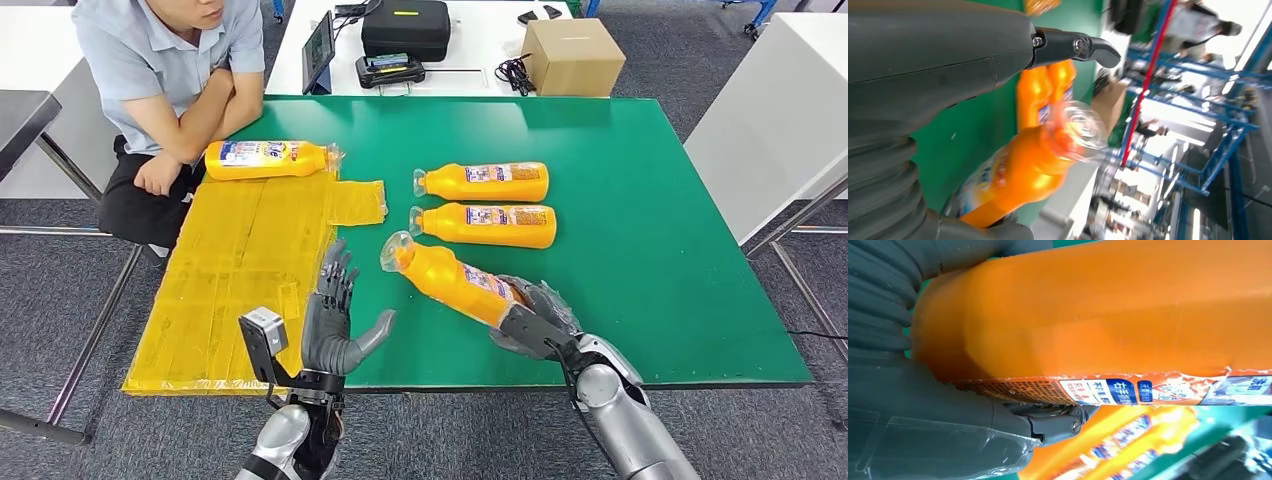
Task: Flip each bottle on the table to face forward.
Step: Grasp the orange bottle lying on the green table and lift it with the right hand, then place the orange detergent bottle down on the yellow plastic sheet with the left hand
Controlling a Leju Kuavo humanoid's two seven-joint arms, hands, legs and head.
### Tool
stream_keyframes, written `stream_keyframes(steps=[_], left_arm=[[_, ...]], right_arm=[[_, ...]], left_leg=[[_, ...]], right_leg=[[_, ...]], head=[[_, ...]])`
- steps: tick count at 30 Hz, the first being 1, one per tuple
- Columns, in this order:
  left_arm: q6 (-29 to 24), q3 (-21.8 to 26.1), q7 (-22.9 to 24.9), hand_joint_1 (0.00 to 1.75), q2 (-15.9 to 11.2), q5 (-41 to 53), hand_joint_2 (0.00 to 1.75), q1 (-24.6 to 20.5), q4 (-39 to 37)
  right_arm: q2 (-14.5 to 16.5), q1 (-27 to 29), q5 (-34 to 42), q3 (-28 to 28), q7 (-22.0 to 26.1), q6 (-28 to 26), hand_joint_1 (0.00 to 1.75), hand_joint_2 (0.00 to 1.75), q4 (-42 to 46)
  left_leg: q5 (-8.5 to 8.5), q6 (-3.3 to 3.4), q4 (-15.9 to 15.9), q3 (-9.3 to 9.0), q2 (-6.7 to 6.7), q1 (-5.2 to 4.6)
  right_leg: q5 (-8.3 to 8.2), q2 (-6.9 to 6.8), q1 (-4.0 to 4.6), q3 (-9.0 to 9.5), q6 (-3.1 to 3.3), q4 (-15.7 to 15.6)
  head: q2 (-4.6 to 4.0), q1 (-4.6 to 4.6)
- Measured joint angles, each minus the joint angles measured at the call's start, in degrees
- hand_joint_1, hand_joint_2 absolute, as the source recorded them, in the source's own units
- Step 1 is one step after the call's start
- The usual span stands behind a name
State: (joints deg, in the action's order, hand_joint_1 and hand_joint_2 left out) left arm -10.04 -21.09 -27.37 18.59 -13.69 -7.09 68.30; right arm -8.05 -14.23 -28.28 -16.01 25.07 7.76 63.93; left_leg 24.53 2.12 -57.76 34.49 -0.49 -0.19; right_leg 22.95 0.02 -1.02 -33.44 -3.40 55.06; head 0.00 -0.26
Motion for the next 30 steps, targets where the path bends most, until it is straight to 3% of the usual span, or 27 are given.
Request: stream_keyframes(steps=[5,13,24,30], left_arm=[[6.0,0.6,1.9,0.00,0.1,-3.1,1.75,-0.2,-2.7],[7.8,1.2,1.4,0.00,0.3,-1.9,1.75,-1.4,-6.8],[9.1,1.3,1.1,0.00,0.4,-2.0,1.75,-2.3,-9.5],[9.7,1.1,-2.9,0.00,0.5,-2.9,1.75,-3.7,-11.3]], right_arm=[[2.6,0.1,0.0,-0.3,1.2,0.1,1.75,1.75,3.5],[7.0,-0.8,1.0,-2.5,1.9,0.0,1.75,1.75,5.2],[8.7,-1.1,1.6,-3.9,2.6,0.3,1.75,1.75,5.1],[9.9,-2.4,2.4,-6.2,3.5,2.0,1.75,1.75,2.9]], left_leg=[[0.00,-0.01,0.0,0.08,0.01,0.03],[-0.01,-0.01,0.0,0.09,0.01,0.08],[-0.01,-0.01,0.0,0.12,0.01,0.05],[-0.01,-0.02,0.0,0.13,0.03,0.09]], right_leg=[[0.00,0.00,0.03,-0.11,0.00,0.0],[0.01,0.00,0.04,-0.14,0.02,0.0],[0.01,0.00,0.03,-0.16,0.02,0.0],[0.01,0.01,0.06,-0.18,0.02,0.0]], head=[[0.00,-0.01],[0.00,0.00],[0.00,0.00],[0.00,-0.01]])
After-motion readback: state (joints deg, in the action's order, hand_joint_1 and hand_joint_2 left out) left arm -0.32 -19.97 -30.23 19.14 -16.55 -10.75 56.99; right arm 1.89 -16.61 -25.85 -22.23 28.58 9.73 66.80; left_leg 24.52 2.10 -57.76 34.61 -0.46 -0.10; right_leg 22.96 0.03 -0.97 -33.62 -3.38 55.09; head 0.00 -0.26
